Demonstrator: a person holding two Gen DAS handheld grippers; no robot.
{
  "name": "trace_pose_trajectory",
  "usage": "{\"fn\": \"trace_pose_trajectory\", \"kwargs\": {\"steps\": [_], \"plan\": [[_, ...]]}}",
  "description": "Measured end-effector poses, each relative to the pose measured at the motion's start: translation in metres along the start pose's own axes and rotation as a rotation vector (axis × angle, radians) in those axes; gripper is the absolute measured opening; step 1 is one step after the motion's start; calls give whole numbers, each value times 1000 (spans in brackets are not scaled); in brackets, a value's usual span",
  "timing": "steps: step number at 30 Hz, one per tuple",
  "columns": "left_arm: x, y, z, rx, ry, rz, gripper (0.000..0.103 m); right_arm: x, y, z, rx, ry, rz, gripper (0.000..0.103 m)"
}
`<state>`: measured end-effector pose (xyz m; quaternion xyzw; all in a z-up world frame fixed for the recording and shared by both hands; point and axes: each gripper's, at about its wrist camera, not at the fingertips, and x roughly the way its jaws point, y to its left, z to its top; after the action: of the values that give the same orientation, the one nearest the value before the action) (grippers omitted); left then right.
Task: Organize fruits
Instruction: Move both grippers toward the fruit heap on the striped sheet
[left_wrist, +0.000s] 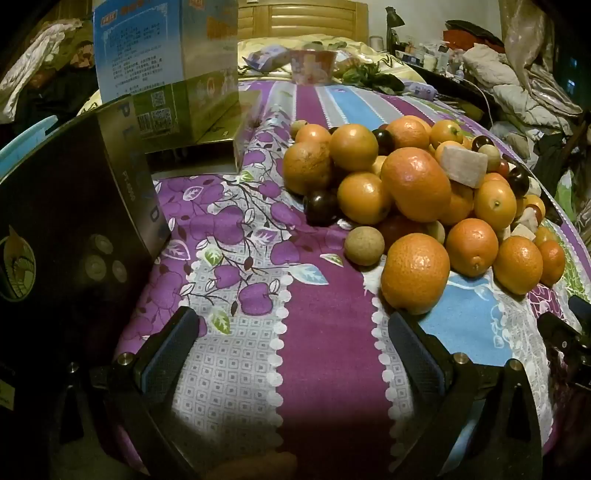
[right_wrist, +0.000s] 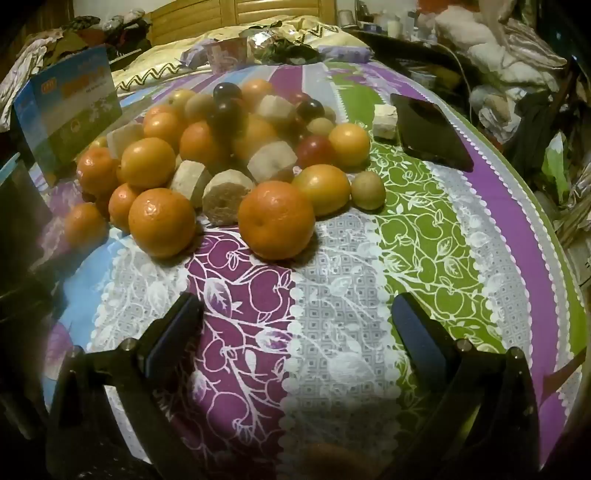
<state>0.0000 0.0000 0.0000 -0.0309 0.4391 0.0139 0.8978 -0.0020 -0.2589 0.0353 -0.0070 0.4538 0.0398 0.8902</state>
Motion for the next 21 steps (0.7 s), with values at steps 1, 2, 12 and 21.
{"fn": "trace_pose_trajectory", "kwargs": {"steps": [1,2,12,21], "plan": [[0,0,0,-1,0,-1,103,0,0,0,0,0,0,103],[0,0,0,1,1,1,103,0,0,0,1,1,0,103],[-3,-1,7,5,29,-24,102,-5,-3,-7,-31,-29,49,103],[-27,-10,26,46,19,-317,72,-18,-24,-3,63,-41,186,99]]}}
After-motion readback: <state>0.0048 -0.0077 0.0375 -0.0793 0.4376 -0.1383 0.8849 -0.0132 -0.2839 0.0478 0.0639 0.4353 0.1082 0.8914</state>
